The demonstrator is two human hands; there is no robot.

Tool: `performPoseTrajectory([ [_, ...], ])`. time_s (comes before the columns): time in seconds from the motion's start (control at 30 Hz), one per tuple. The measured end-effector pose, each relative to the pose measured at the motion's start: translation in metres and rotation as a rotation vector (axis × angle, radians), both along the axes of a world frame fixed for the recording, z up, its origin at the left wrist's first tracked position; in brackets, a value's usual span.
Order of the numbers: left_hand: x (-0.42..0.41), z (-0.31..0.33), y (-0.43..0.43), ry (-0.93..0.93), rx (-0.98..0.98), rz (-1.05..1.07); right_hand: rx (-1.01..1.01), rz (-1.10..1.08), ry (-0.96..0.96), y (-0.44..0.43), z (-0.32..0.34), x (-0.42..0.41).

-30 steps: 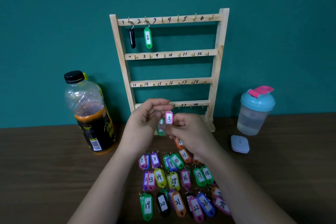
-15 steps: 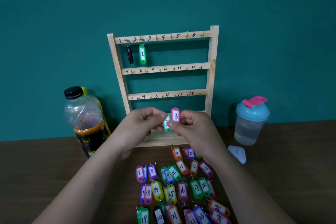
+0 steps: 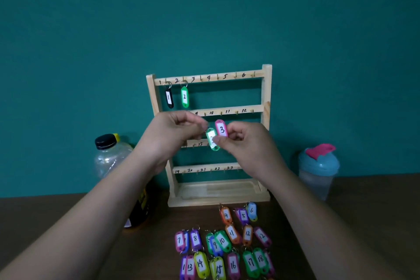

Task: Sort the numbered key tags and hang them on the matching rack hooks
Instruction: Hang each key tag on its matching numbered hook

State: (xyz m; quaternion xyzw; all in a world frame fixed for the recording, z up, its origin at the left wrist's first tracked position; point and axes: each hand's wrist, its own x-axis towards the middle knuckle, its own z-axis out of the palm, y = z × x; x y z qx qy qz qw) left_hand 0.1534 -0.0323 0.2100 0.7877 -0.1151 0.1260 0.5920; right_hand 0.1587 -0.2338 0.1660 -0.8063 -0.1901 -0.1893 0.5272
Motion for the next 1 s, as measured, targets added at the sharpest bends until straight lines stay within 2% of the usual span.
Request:
performPoseTrajectory([
  [0.17,0.014,0.045,0.003,-0.125,0.140,0.035,0.084,0.004,-0.044,0.004,0.031,0.014],
  [0.33,0.030,0.085,-0.001,-0.384,0.410,0.220,0.138,-0.047,-0.078,0.019,0.068,0.028],
  [0.47,0.038,0.101,-0.006,-0.534,0.520,0.317,0.155,-0.098,-0.093,0.030,0.087,0.037],
  [0.77,0.056,0.100,-0.008,-0.539,0.713,0.387,0.167,-0.118,-0.006,0.040,0.083,0.057],
  [1.0,0.055,0.096,-0.002,-0.543,0.743,0.398,0.141,-0.122,0.025,0.032,0.073,0.055],
])
